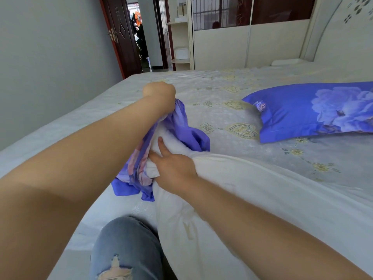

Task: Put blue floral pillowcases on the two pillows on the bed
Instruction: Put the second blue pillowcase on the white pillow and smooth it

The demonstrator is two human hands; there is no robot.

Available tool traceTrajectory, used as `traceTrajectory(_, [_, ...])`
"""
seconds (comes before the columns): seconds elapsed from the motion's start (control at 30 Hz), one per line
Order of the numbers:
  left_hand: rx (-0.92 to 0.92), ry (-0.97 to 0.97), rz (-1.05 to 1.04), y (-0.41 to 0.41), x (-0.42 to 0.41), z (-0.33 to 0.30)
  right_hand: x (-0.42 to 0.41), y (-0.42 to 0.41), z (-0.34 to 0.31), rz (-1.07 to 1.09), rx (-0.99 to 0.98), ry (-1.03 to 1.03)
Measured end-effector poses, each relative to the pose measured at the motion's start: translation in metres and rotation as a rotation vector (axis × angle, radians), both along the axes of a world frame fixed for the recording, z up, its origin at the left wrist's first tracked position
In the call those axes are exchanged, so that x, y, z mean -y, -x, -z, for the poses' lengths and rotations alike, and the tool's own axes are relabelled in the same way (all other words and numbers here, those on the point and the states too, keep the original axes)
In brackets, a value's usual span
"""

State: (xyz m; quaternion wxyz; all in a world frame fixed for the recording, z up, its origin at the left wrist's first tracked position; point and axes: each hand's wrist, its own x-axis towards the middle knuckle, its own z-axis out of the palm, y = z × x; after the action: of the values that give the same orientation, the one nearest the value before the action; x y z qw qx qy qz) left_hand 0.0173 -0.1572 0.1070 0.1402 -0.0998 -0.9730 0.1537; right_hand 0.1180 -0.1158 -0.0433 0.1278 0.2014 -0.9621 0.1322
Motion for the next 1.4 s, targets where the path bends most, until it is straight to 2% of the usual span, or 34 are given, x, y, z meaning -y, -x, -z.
traceTrajectory(0.1, [0.011, -0.064, -0.025, 0.003, -0.003, 0.005, 0.004, -0.004, -0.001, -0.061, -0.031, -0.046])
traceTrajectory(0.2, [0.180, -0.211, 0.004, 0.002, -0.015, 0.003, 0.003, -0.004, 0.001, -0.141, -0.125, -0.028])
traceTrajectory(0.3, [0.312, -0.260, 0.109, -0.010, -0.042, -0.001, -0.006, -0.002, 0.000, -0.194, -0.183, 0.035])
traceTrajectory(0.4, [0.404, -0.216, 0.201, -0.028, -0.062, 0.001, -0.011, 0.007, 0.003, -0.190, -0.188, 0.092])
traceTrajectory(0.5, [0.449, -0.136, 0.188, -0.028, -0.059, 0.003, -0.021, 0.008, -0.001, -0.125, -0.178, 0.167])
traceTrajectory(0.57, [0.432, -0.142, 0.156, -0.025, -0.044, 0.004, -0.029, 0.011, -0.004, -0.016, -0.104, 0.206])
traceTrajectory(0.73, [0.354, -0.250, 0.124, -0.006, -0.014, 0.010, -0.034, 0.017, -0.005, 0.126, 0.073, 0.487])
traceTrajectory(0.83, [0.308, -0.344, 0.113, 0.003, -0.007, 0.013, -0.033, 0.026, -0.005, 0.224, 0.299, 0.502])
traceTrajectory(0.9, [0.303, -0.341, 0.127, 0.005, -0.003, 0.013, -0.034, 0.028, -0.010, 0.237, 0.339, 0.434])
traceTrajectory(0.97, [0.242, -0.239, 0.085, 0.007, 0.003, 0.011, -0.031, 0.022, -0.016, 0.223, 0.221, 0.294])
traceTrajectory(1.07, [-0.005, -0.145, 0.011, 0.012, 0.018, 0.003, -0.015, -0.006, -0.019, 0.135, 0.019, 0.089])
traceTrajectory(1.17, [-0.110, -0.156, 0.017, 0.017, 0.026, -0.007, 0.005, -0.030, -0.025, 0.004, -0.015, -0.057])
traceTrajectory(1.2, [-0.080, -0.188, 0.036, 0.015, 0.022, -0.010, 0.010, -0.034, -0.025, -0.012, -0.046, -0.094])
traceTrajectory(1.3, [0.104, -0.314, 0.120, 0.000, -0.008, -0.011, 0.016, -0.029, -0.024, -0.005, -0.301, -0.130])
traceTrajectory(1.4, [0.321, -0.356, 0.183, -0.021, -0.042, -0.014, 0.009, -0.016, -0.023, -0.200, -0.354, -0.085])
